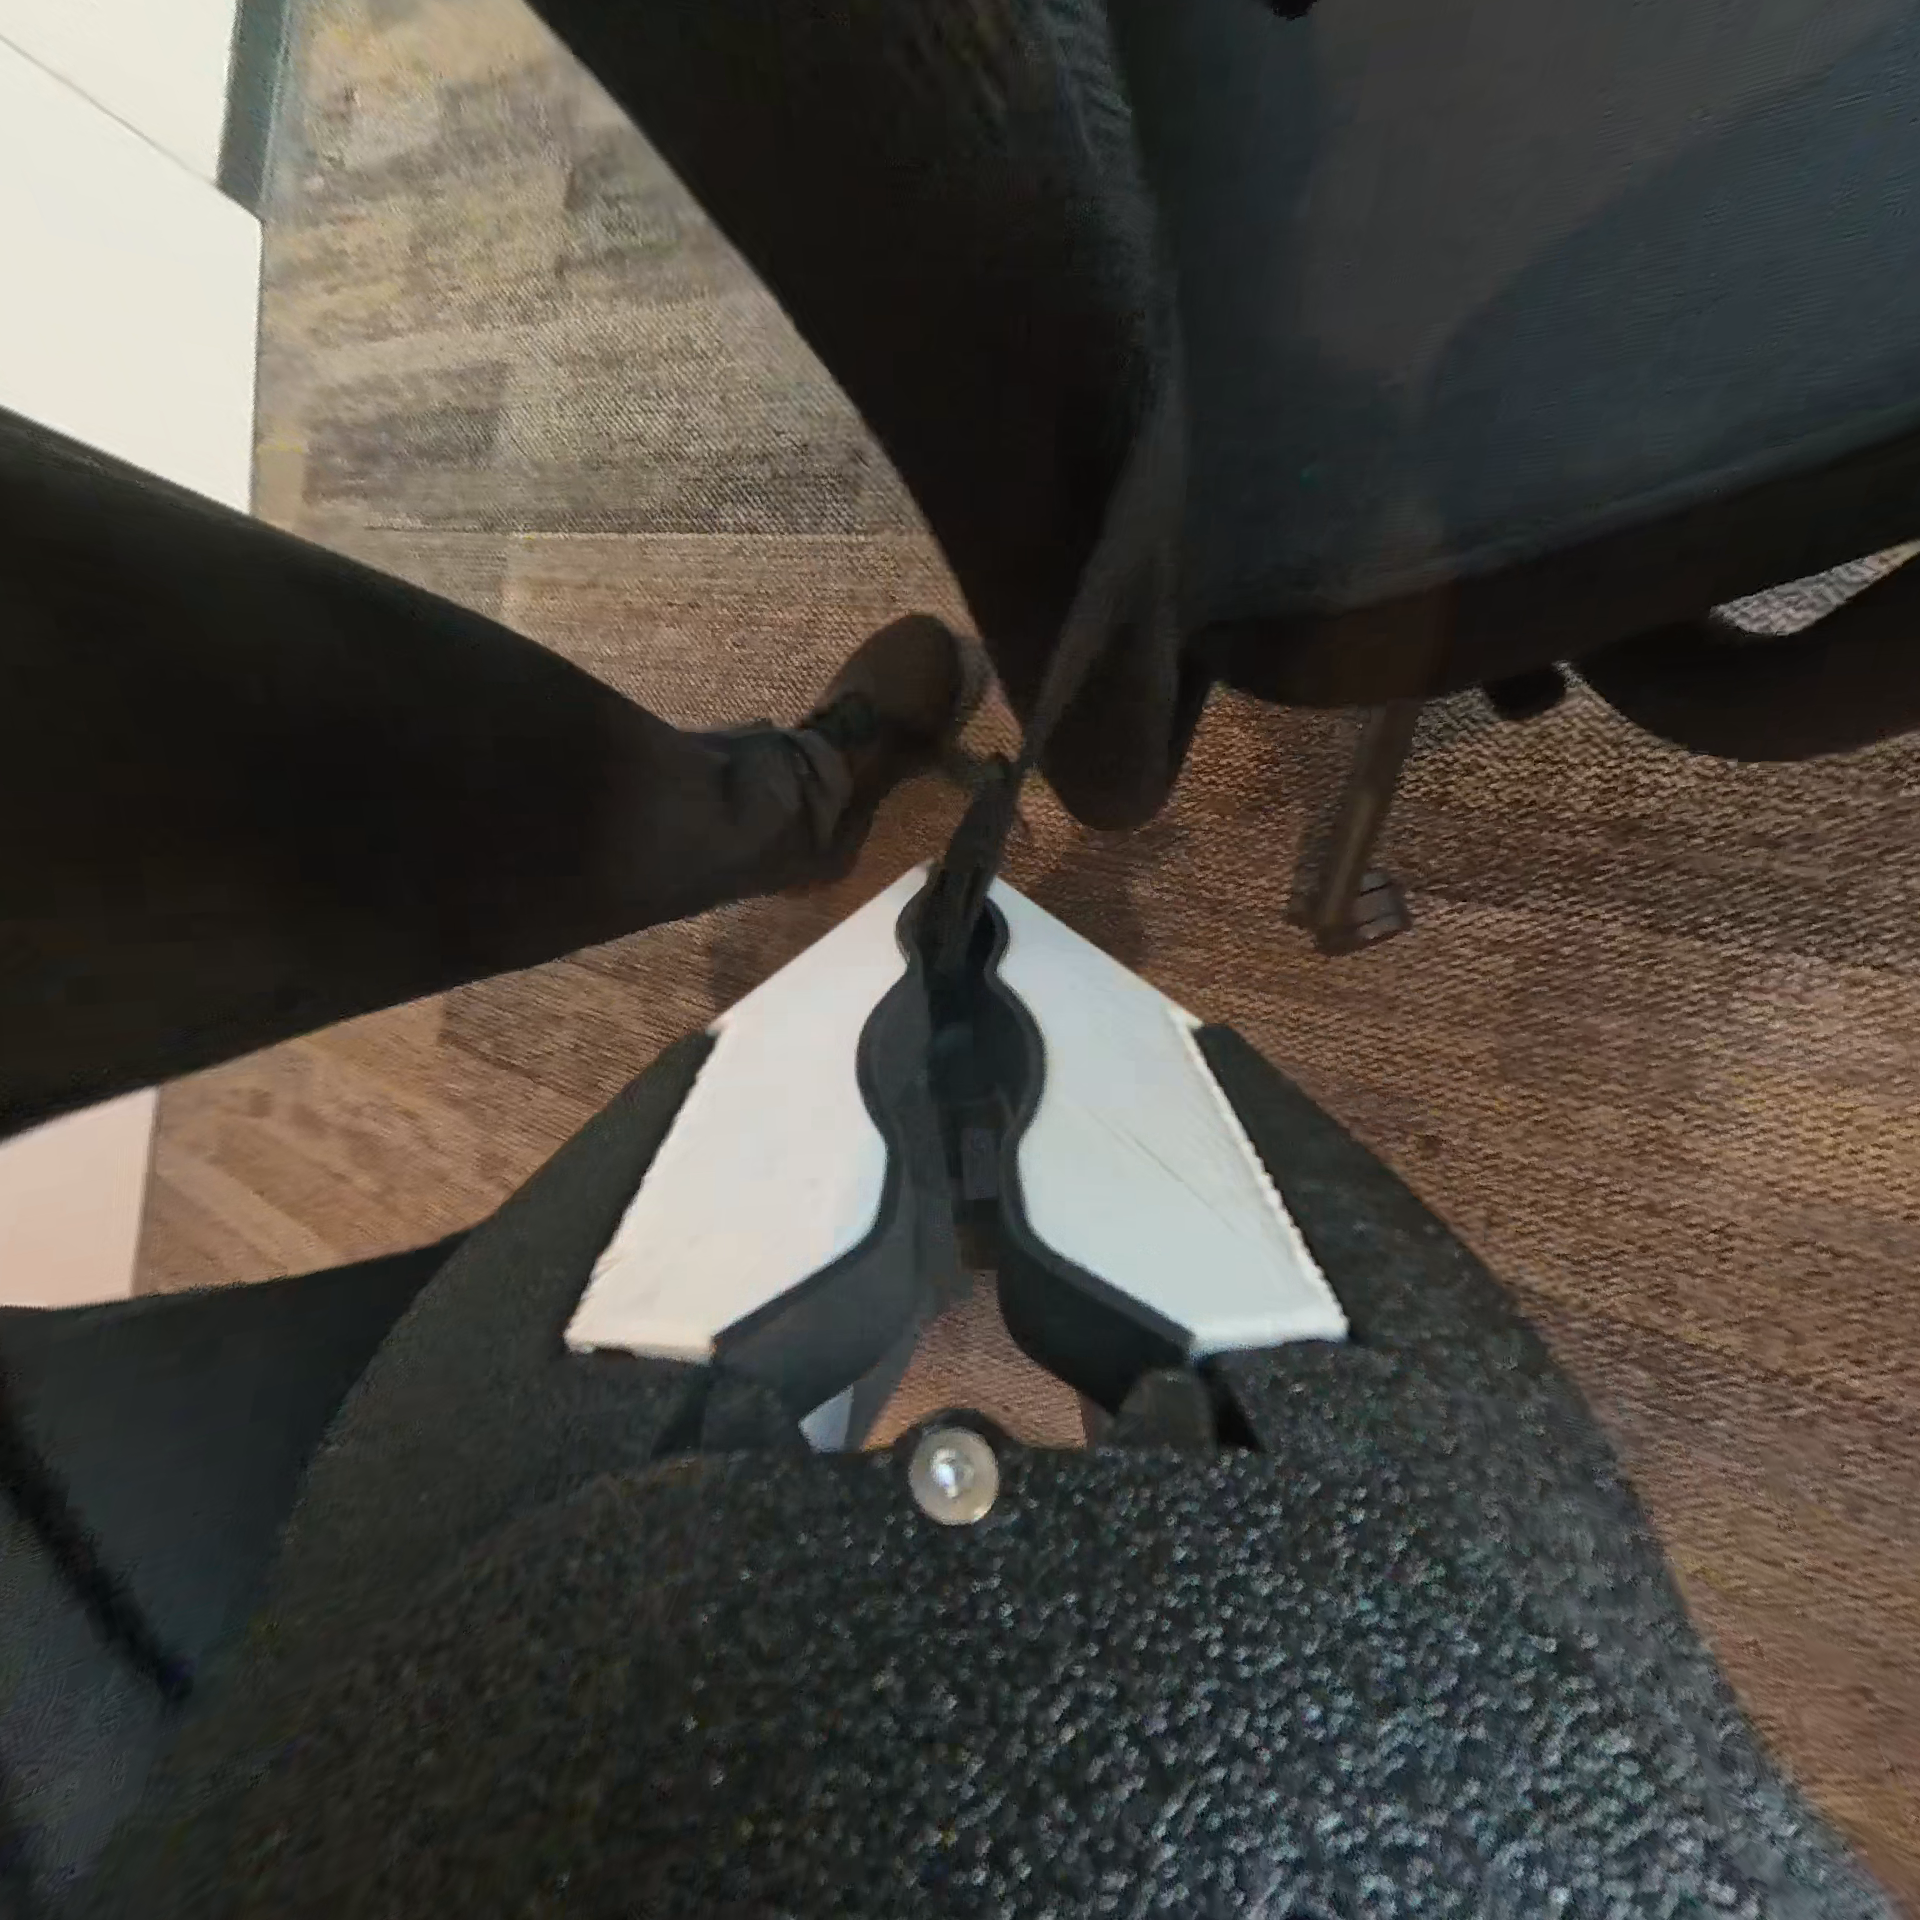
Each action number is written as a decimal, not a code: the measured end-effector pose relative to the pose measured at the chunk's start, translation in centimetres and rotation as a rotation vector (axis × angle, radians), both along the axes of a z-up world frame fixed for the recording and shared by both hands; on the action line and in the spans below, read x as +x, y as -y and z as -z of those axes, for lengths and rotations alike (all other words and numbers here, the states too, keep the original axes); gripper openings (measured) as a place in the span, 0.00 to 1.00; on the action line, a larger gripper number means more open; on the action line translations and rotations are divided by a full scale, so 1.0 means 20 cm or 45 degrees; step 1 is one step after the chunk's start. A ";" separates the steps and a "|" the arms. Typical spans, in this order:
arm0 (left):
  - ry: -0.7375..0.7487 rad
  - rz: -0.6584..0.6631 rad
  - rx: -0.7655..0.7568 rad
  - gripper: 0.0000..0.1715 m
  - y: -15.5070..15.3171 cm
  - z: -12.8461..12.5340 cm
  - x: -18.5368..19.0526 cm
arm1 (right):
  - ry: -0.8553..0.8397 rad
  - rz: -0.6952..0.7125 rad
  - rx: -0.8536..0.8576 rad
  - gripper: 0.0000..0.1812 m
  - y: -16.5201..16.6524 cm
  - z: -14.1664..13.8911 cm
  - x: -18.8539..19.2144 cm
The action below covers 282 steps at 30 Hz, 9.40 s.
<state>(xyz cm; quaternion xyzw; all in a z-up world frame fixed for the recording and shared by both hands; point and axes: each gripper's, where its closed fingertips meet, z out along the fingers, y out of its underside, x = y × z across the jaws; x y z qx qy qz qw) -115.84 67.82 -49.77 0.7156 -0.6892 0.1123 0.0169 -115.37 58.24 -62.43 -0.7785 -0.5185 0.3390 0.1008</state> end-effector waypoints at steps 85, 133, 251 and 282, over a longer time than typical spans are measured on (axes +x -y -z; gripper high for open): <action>0.858 -0.692 -0.390 0.00 0.93 0.71 -2.68 | 0.559 0.925 -0.255 0.00 0.26 -0.11 -0.24; 0.870 -0.349 0.958 0.37 0.77 -1.31 -2.24 | -0.185 1.795 -0.606 0.00 0.34 -0.14 -1.19; 0.831 -0.195 -0.394 0.00 -1.90 0.70 -3.07 | 0.059 2.214 -0.763 0.00 -1.80 -0.04 -0.78; 1.132 -0.418 -0.715 0.00 -1.88 0.39 -1.72 | -0.840 2.276 -0.334 0.00 -2.05 -0.11 -0.84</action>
